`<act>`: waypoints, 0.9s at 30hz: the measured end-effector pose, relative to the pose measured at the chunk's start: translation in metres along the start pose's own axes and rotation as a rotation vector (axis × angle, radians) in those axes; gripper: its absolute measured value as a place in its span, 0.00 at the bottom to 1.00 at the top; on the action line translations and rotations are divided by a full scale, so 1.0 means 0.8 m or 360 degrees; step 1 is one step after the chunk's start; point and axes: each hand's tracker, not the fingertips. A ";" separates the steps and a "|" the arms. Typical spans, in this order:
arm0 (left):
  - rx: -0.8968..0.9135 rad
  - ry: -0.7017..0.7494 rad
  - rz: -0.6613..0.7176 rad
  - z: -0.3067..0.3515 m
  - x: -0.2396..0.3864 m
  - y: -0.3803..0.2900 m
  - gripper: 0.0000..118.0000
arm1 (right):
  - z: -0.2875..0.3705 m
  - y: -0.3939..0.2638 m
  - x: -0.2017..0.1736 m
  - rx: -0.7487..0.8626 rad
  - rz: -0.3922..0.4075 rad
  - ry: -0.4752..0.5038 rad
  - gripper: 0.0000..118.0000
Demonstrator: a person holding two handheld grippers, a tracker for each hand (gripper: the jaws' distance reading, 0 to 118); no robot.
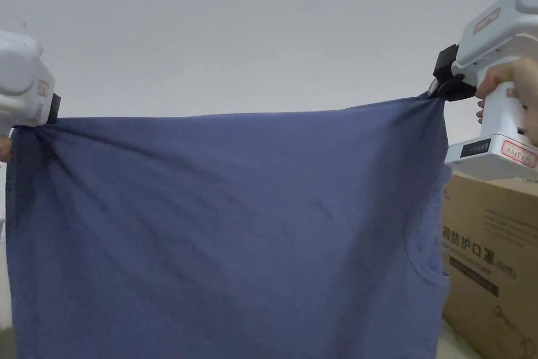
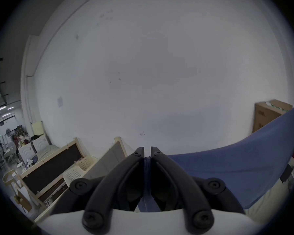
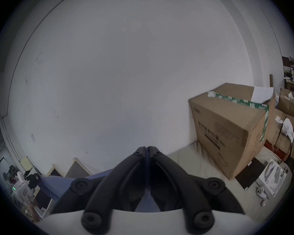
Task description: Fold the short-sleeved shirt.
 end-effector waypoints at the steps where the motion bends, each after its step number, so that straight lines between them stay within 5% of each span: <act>1: -0.0010 0.0058 -0.0017 -0.004 0.003 0.005 0.04 | 0.002 0.009 -0.005 0.0019 0.0016 0.0001 0.03; 5: 0.0180 0.0103 -0.0116 -0.022 0.018 0.005 0.04 | 0.011 0.015 -0.024 0.0094 0.0221 -0.0046 0.03; 11: 0.0126 0.0098 -0.0055 -0.066 0.042 -0.068 0.04 | -0.036 -0.059 0.003 -0.0083 0.0259 -0.0088 0.03; 20: -0.0648 -0.0045 -0.0102 -0.132 0.110 -0.381 0.04 | -0.188 -0.330 0.118 -0.0733 0.0232 -0.0253 0.03; 27: -0.1267 -0.0098 -0.0004 -0.120 0.123 -0.619 0.04 | -0.218 -0.561 0.221 -0.1271 0.0014 -0.0423 0.03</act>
